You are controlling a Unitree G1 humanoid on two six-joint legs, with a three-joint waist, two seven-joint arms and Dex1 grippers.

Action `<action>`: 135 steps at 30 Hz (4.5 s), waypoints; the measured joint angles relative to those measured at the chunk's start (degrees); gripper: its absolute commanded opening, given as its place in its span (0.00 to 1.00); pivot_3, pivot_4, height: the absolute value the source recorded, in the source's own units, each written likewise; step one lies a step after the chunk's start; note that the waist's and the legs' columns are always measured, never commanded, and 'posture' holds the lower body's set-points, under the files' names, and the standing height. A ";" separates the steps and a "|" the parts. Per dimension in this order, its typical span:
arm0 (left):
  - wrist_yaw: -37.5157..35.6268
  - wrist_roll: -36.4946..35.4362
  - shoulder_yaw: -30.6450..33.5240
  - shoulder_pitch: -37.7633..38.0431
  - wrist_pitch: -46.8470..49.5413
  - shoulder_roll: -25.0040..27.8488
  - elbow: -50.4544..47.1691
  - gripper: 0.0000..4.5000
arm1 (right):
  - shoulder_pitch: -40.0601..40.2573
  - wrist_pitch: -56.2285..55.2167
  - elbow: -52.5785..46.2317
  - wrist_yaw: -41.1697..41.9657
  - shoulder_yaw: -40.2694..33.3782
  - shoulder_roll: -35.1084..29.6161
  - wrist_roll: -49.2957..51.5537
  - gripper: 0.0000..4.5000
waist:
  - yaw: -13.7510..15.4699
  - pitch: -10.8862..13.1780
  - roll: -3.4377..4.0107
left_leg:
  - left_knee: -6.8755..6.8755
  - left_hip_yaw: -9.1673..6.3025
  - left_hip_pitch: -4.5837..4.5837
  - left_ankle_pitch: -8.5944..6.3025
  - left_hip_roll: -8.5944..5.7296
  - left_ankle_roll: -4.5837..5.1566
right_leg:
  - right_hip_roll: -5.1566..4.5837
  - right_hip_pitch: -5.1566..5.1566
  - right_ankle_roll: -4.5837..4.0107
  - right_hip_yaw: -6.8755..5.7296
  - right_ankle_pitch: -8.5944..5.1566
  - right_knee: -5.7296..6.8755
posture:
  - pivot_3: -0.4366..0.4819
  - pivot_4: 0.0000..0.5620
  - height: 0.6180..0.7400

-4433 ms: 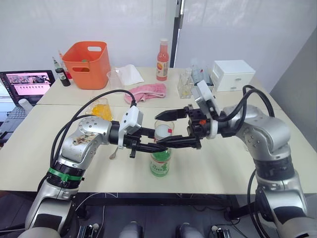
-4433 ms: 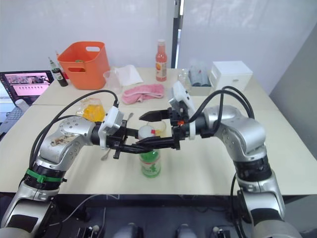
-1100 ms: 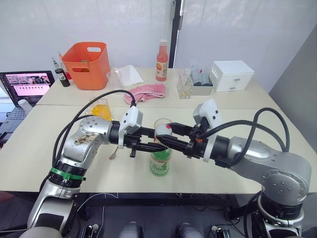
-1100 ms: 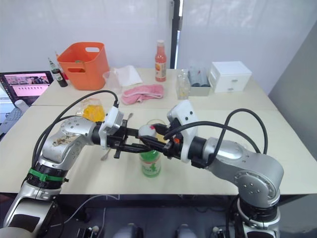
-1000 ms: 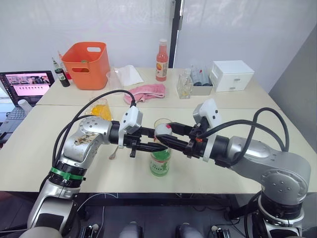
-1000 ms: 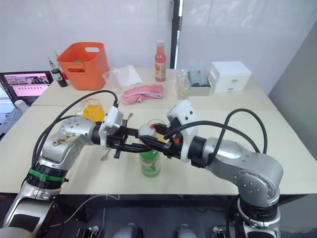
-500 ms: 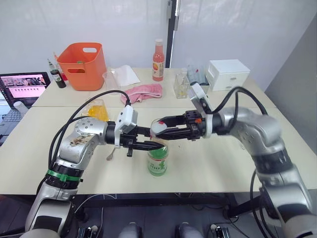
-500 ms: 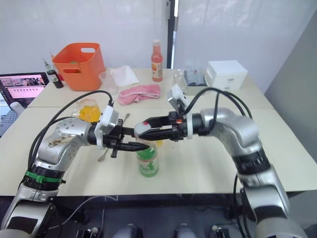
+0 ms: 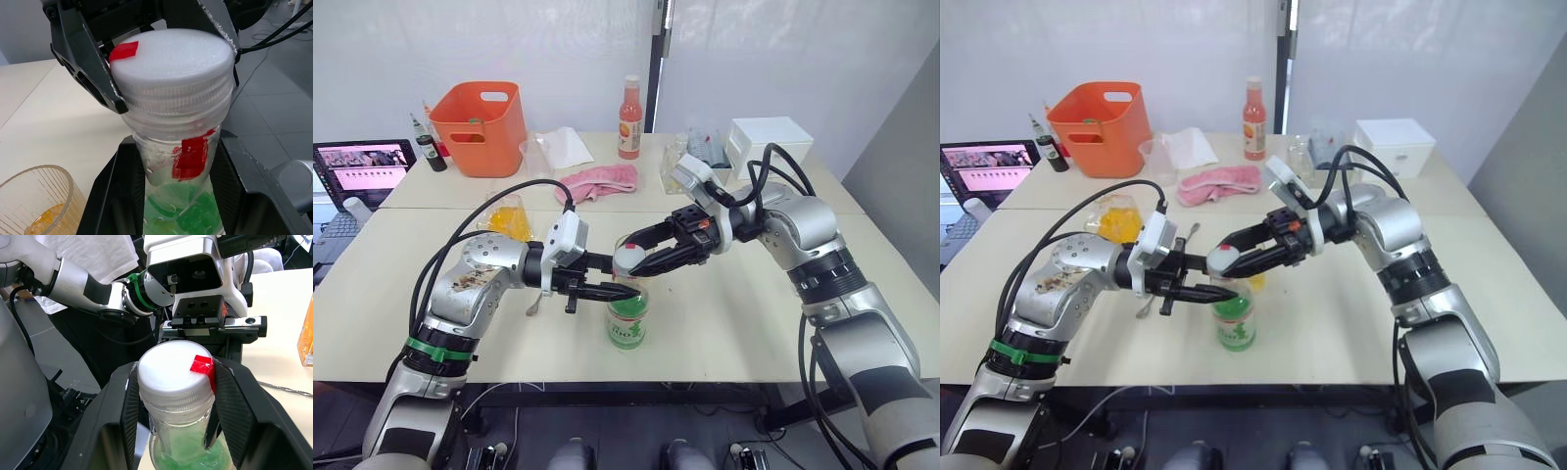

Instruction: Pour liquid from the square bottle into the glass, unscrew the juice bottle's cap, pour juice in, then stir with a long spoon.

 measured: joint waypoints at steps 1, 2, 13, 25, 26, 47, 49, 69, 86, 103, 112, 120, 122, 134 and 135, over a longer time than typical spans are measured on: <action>0.01 0.00 -0.09 -0.09 -0.32 -0.14 -0.16 0.31 | 0.01 0.40 -0.11 -0.05 -0.81 0.30 0.14 0.77 | 0.06 0.00 0.00 | 0.00 0.00 0.00 0.00 -0.01 0.00 | -0.01 0.01 0.00 0.00 0.00 0.00 | 0.48 0.27 0.79; 0.01 0.01 -0.34 -0.18 -0.62 -0.28 -0.33 0.31 | 0.09 1.03 -0.82 -0.30 -2.27 0.51 0.53 0.84 | 0.18 0.00 0.00 | 0.01 0.00 -0.01 0.00 -0.01 0.00 | -0.02 0.01 0.00 0.00 0.00 0.00 | 0.48 0.27 0.79; 1.63 0.09 -0.33 0.33 -1.16 -0.64 -0.73 0.31 | 14.89 13.57 -31.40 -23.83 -16.16 -3.02 4.23 0.98 | 0.67 0.00 0.00 | 0.03 -0.01 0.00 0.00 -0.05 0.00 | -0.10 0.02 0.01 -0.01 0.00 0.02 | 0.48 0.27 0.79; 1.17 0.79 -0.76 0.83 -5.44 -1.23 -0.17 0.31 | 25.30 32.83 -55.60 -60.22 -26.07 2.38 14.94 0.98 | 0.87 0.00 0.00 | 0.08 -0.01 0.00 0.01 -0.12 0.00 | -0.18 0.06 0.05 -0.01 0.02 0.00 | 0.48 0.27 0.79; 1.14 0.82 -0.84 0.83 -5.66 -1.34 -0.11 0.31 | 25.58 33.33 -56.01 -61.25 -26.04 2.39 15.33 0.98 | 0.87 0.00 0.00 | 0.08 -0.01 0.00 0.01 -0.13 0.00 | -0.18 0.07 0.05 -0.01 0.02 0.00 | 0.48 0.27 0.79; 1.31 0.96 -1.31 0.63 -6.42 -1.42 0.43 0.31 | 28.90 33.04 -60.17 -69.16 -22.74 2.06 19.33 0.40 | 0.85 0.00 -0.01 | 0.09 -0.03 0.00 0.01 -0.12 0.01 | -0.17 0.12 0.06 -0.01 0.01 -0.04 | 0.48 0.27 0.79; 1.32 0.96 -1.30 0.47 -6.02 -1.39 0.44 0.31 | 28.90 32.96 -60.19 -69.51 -22.68 2.04 19.32 0.40 | 0.78 0.00 -0.01 | 0.08 -0.03 0.00 0.01 -0.12 0.01 | -0.16 0.10 0.06 -0.01 0.01 -0.04 | 0.48 0.27 0.79; 0.51 0.99 -1.50 0.51 -6.21 -0.04 0.84 0.31 | 5.89 9.47 -19.38 -15.14 -1.68 -6.07 2.22 0.40 | -0.09 -0.01 0.01 | 0.01 0.02 0.18 0.01 0.02 0.01 | 0.03 0.17 0.02 0.04 0.01 -0.04 | 0.48 0.27 0.79; -0.87 0.97 -1.41 0.19 -8.03 -0.47 1.24 0.31 | 1.53 10.26 -10.43 -2.68 -4.58 -0.50 -0.61 1.00 | 0.69 -0.01 0.02 | 0.05 0.01 0.11 0.01 -0.06 0.00 | -0.10 0.14 0.03 -0.01 0.02 0.00 | 0.48 0.27 0.79; -0.91 0.95 -1.59 -0.95 -7.17 -0.66 3.09 0.31 | 24.46 35.06 -58.58 -54.16 -24.21 3.39 9.25 1.00 | 0.59 -0.01 0.02 | 0.04 0.01 0.11 0.01 -0.04 0.00 | -0.08 0.11 0.03 0.03 0.01 0.03 | 0.48 0.27 0.79; -1.44 0.96 -1.90 -1.83 -7.01 -1.05 4.31 0.31 | 26.28 40.70 -63.23 -67.70 -27.24 6.08 15.00 1.00 | 0.49 -0.01 0.02 | 0.05 -0.01 0.10 0.01 -0.04 0.00 | -0.06 0.14 0.03 0.02 0.01 0.00 | 0.48 0.27 0.79; -1.74 0.96 -1.91 -1.90 -7.01 -1.04 4.39 0.31 | 26.28 40.23 -62.93 -71.74 -26.67 6.06 18.55 0.82 | 0.44 -0.01 0.02 | 0.05 -0.01 0.10 0.01 -0.05 0.00 | -0.07 0.14 0.03 0.02 0.01 -0.02 | 0.48 0.27 0.79; -1.79 0.97 -1.90 -1.90 -7.01 -1.03 4.39 0.31 | 26.28 40.12 -62.91 -72.38 -26.51 6.05 19.19 0.67 | 0.42 -0.01 0.02 | 0.05 -0.01 0.10 0.01 -0.05 0.00 | -0.08 0.15 0.03 0.02 0.01 -0.02 | 0.48 0.27 0.79; -1.42 0.99 -1.77 -1.81 -7.00 -0.63 4.45 0.31 | 26.27 35.82 -59.97 -71.41 -24.12 3.91 20.61 0.37 | 0.22 -0.01 0.02 | 0.05 -0.01 0.10 0.01 -0.04 0.00 | -0.06 0.15 0.03 0.02 0.01 -0.03 | 0.48 0.27 0.79; -1.34 0.99 -1.77 -1.81 -7.00 -0.62 4.43 0.31 | 26.27 34.84 -59.17 -70.26 -23.76 3.35 20.36 0.37 | 0.20 -0.01 0.02 | 0.05 -0.01 0.10 0.01 -0.04 0.00 | -0.06 0.15 0.03 0.02 0.01 -0.03 | 0.48 0.27 0.79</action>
